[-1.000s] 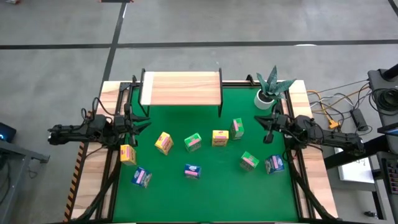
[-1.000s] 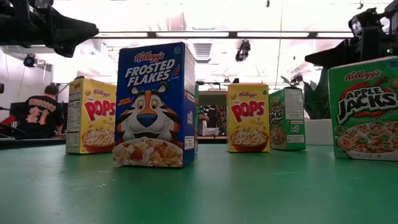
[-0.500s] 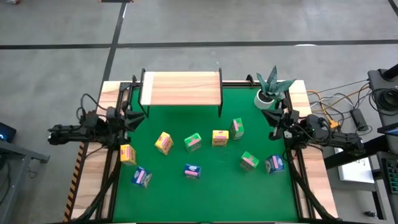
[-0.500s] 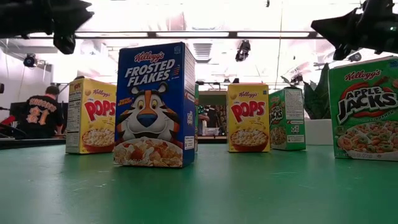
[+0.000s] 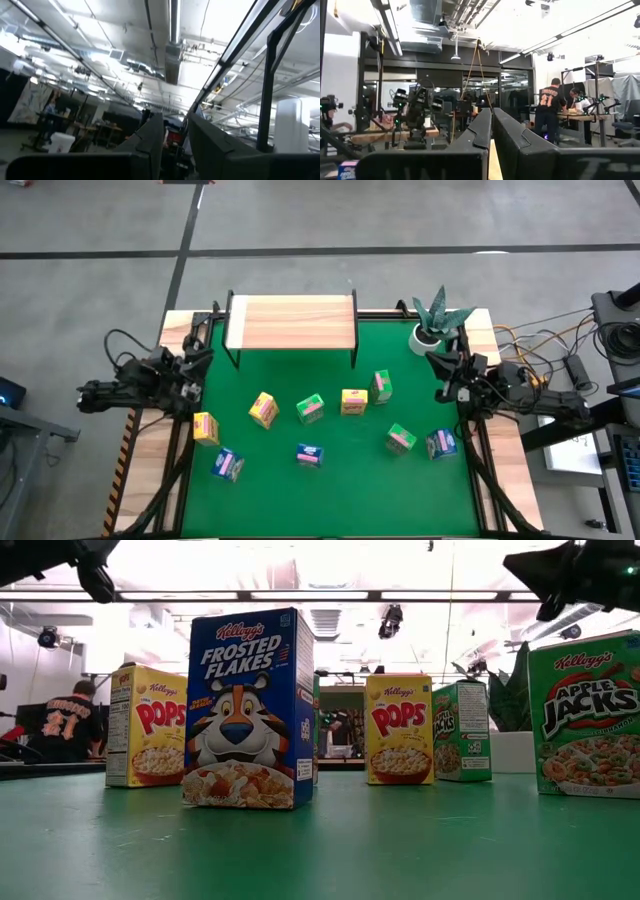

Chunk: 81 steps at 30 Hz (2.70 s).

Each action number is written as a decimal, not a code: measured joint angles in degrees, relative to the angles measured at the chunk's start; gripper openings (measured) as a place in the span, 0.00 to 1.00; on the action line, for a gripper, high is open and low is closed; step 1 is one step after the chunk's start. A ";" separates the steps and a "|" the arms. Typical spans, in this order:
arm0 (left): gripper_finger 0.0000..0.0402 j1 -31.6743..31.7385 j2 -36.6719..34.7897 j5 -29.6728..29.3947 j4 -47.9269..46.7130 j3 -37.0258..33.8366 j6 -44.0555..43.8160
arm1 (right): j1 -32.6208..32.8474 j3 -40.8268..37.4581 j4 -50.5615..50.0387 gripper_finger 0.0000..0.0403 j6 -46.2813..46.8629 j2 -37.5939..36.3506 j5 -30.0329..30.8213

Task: Stack cereal on shelf
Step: Put the left green cereal box on the shelf

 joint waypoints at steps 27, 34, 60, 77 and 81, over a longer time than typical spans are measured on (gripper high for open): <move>0.19 0.00 17.75 -3.21 21.33 0.00 2.13 | 0.02 4.68 13.91 0.02 -10.31 15.88 -9.52; 0.19 -0.01 33.61 -3.26 23.30 5.44 -4.24 | 0.00 4.68 13.98 0.02 -10.83 15.88 -9.51; 0.19 -5.67 72.57 1.22 -51.02 47.41 -21.26 | 0.00 6.41 14.84 0.02 -24.02 15.94 -8.98; 0.37 -10.50 90.09 -2.08 -72.83 68.58 -20.45 | 0.00 6.45 16.08 0.02 -25.84 15.99 -8.96; 0.51 -10.52 91.11 -8.36 -73.89 68.62 -19.56 | 0.00 6.45 16.02 0.02 -25.69 15.99 -8.96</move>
